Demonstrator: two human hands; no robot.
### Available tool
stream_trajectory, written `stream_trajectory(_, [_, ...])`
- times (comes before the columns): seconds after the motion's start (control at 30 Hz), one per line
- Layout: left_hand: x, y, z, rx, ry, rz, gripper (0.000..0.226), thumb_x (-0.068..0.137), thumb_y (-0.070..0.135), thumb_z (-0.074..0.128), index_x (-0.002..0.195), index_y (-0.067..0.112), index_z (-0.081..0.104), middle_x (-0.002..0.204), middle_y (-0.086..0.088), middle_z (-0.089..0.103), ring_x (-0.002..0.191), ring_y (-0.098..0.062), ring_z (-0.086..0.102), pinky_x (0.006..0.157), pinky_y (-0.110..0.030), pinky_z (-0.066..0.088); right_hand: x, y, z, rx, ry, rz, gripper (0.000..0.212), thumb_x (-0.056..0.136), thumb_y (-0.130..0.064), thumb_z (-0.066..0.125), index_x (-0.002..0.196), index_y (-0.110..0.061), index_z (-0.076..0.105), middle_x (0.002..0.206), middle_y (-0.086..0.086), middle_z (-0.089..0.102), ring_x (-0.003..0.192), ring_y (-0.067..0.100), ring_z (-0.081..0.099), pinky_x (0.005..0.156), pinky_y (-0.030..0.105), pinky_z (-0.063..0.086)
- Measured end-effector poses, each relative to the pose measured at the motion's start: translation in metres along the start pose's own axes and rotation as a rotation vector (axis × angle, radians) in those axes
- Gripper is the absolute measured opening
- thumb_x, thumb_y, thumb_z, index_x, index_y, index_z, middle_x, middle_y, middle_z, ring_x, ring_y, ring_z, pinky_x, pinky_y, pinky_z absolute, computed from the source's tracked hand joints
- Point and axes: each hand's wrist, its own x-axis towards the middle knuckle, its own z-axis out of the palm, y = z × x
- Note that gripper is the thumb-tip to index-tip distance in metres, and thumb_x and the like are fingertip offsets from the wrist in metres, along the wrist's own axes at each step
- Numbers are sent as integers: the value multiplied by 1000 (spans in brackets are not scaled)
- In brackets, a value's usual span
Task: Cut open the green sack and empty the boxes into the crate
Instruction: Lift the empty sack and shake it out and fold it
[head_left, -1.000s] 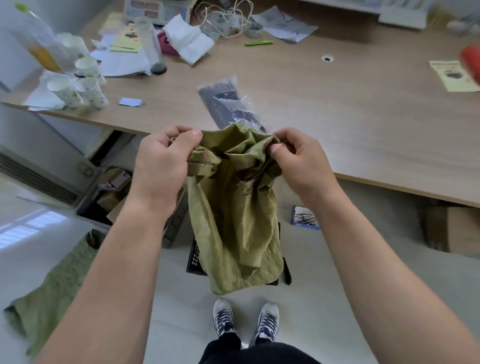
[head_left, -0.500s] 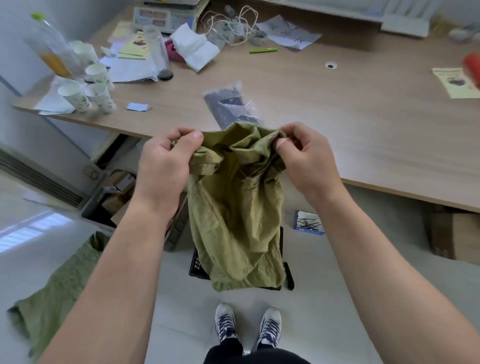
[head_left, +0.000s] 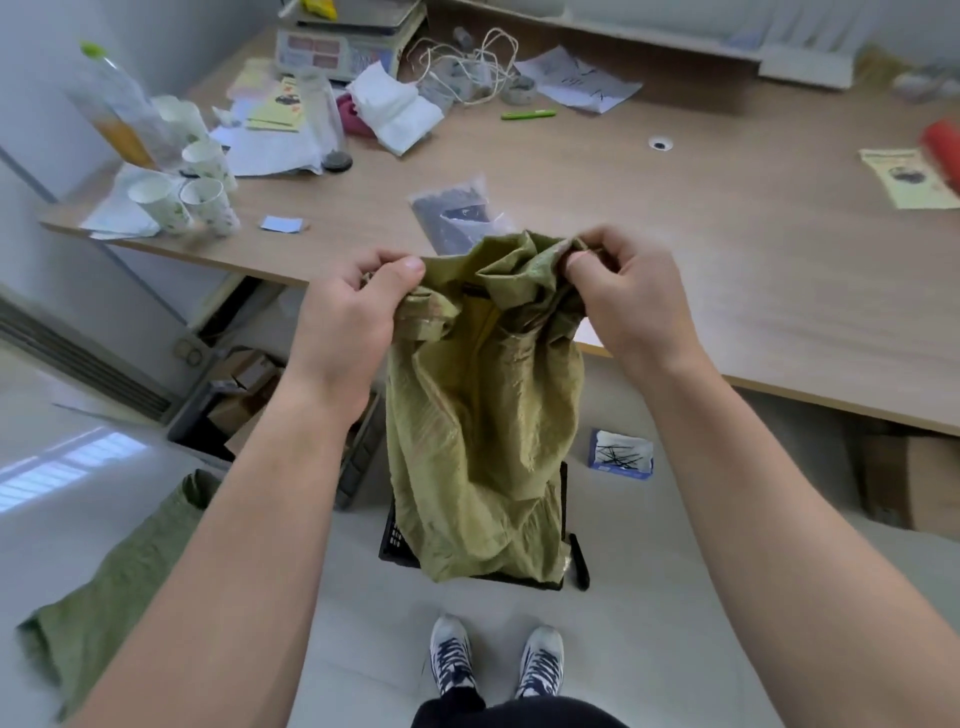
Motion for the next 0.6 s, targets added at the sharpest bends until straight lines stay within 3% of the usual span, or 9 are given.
stream_trajectory(0.17, [2,25,0,-103,4,115,20,90,17,58,73,19,69,62,2,64,62,-15,61,61,-31,50,7,-20,-9,127,31,-77,17,84,-17,58,76,-28,69,65,-7,61,64,11,54,61,34,48])
stream_trajectory(0.3, [2,29,2,-47,-61,42,13,87,22,60,81,14,69,68,-1,66,66,-16,63,65,-33,50,7,-21,-13,49,-13,-48,13,81,-23,58,75,-24,70,66,-2,65,64,14,56,62,40,52])
stream_trajectory(0.43, [-5,37,3,-180,23,169,11,87,17,58,89,10,65,66,-1,65,65,-17,62,61,-29,51,3,-33,-22,156,41,-148,21,85,-14,58,73,-29,67,55,-20,58,59,3,51,58,25,44])
stream_trajectory(0.6, [-11,47,10,-195,21,226,12,87,15,56,80,13,66,61,1,63,62,-19,59,60,-31,48,-3,-43,-27,186,19,-186,24,86,-10,59,74,-29,67,61,-15,61,61,6,53,58,26,46])
